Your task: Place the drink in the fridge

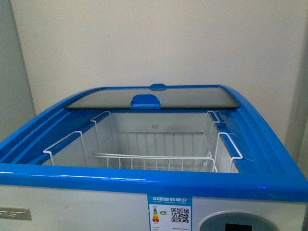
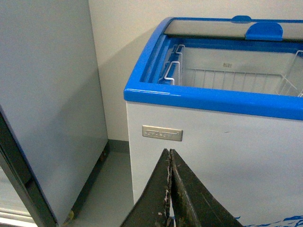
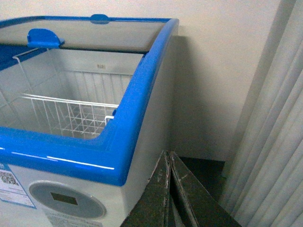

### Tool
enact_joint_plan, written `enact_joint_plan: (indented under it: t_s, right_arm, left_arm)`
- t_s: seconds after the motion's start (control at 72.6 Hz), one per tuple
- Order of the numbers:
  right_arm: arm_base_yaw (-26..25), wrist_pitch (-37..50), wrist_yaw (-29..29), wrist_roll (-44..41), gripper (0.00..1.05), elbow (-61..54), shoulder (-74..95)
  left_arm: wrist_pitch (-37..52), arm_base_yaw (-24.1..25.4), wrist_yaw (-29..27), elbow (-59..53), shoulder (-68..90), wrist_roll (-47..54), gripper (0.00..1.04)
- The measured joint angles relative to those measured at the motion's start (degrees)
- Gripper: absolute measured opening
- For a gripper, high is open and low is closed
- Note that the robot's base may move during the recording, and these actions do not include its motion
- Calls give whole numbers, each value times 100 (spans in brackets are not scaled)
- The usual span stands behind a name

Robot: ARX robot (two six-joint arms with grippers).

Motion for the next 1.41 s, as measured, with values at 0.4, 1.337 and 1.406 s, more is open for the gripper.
enact_joint_plan:
  t_s: [0.4, 1.337, 1.406]
  right_arm:
    - [0, -560, 0, 2, 3, -815, -1414]
    - [0, -2358, 2, 2, 3, -1123, -3565]
    - [0, -2983, 2, 2, 3, -1123, -4046]
  left_arm:
    - [0, 0, 2, 0, 0, 0, 3]
    - [0, 0, 2, 0, 0, 0, 3]
    - [0, 0, 0, -2, 0, 0, 3]
